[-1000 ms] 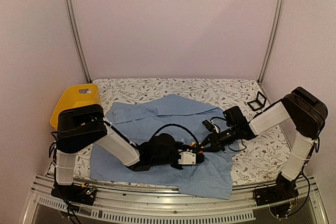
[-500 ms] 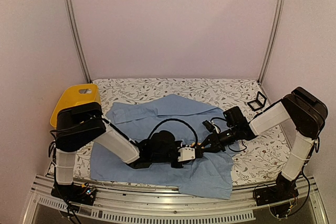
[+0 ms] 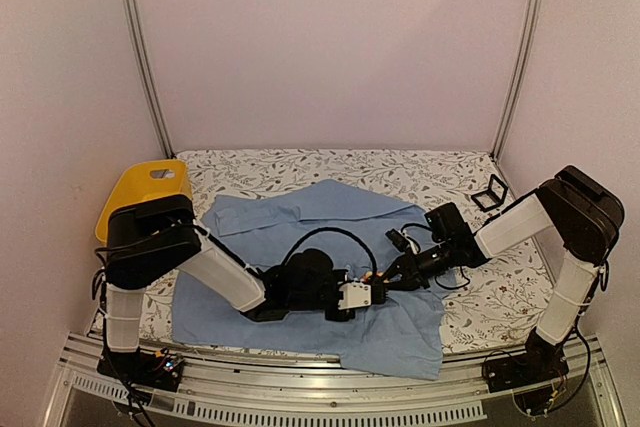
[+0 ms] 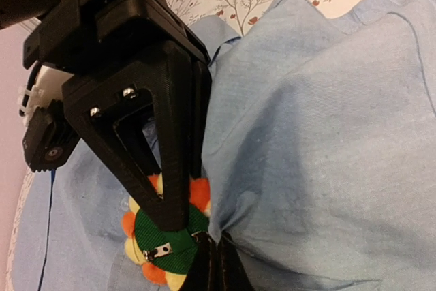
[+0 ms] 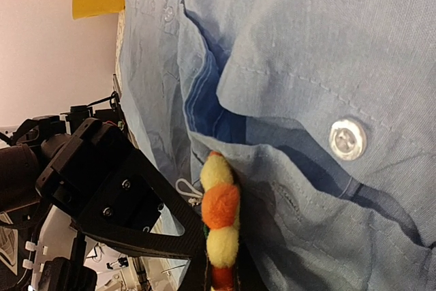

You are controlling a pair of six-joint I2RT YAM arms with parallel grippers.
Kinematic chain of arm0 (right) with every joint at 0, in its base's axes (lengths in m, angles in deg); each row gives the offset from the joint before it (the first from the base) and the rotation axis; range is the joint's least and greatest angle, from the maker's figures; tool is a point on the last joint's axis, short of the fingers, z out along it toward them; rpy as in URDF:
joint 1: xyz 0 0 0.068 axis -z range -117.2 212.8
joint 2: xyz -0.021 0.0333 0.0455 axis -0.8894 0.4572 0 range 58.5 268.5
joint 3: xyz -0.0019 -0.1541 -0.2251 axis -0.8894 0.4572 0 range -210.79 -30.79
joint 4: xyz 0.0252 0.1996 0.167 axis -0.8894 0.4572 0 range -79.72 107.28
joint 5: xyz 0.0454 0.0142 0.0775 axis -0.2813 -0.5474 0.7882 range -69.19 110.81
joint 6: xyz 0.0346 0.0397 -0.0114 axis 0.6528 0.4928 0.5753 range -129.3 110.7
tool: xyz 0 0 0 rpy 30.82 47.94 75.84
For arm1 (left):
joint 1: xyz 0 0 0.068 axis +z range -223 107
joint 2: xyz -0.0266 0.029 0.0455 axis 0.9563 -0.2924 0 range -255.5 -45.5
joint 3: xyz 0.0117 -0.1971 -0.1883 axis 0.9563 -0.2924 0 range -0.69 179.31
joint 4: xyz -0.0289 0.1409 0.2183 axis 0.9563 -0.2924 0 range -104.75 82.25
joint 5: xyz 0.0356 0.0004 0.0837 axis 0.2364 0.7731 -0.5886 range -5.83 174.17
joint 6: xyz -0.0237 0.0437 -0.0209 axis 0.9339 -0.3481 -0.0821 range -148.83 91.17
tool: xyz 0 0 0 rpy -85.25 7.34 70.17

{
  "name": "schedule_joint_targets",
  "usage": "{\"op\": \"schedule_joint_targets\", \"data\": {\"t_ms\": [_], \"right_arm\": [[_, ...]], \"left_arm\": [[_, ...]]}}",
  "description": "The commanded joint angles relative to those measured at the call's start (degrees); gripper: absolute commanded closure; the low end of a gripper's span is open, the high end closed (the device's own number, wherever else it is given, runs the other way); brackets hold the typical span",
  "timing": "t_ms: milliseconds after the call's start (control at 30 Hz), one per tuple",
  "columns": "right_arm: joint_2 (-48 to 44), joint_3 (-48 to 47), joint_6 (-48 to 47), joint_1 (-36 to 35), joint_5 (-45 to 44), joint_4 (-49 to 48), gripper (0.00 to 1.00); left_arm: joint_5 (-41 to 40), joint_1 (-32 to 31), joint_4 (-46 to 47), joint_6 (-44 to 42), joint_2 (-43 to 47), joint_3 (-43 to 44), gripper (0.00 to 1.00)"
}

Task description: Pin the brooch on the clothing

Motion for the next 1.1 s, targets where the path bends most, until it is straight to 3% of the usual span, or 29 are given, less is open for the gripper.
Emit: {"op": "schedule_joint_targets", "data": {"t_ms": [0, 200, 333, 533, 800, 1067], "right_arm": [[-0.10, -0.89, -0.64, -0.82, 1.91, 0.63, 1.00], [-0.69, -1.96, -1.73, -0.82, 1.30, 1.94, 1.00], [-0.83, -2.13, -1.75, -0.82, 1.26, 2.10, 1.00], [-2.56, -1.29, -1.49, -0.82, 0.86, 2.03, 1.00], [-3.05, -0.61, -1.15, -1.39, 0.94, 1.39, 1.00], [-2.78, -0.44, -1.13, -1.52, 1.46, -0.07, 1.00]], "left_arm": [[-0.72, 1.32, 0.02, 0.37, 1.99, 0.67, 1.00], [-7.62, 1.80, 1.64, -2.38, 1.55, 0.65, 0.97], [-4.83, 2.22, -0.12, -0.82, 2.03, 0.86, 0.96], [1.82, 3.39, -5.76, 5.82, 2.92, 2.82, 0.87], [5.30, 5.14, -8.01, 15.33, 4.36, 3.55, 0.78], [8.69, 6.88, -9.24, 22.25, 3.98, 3.74, 0.75]]}}
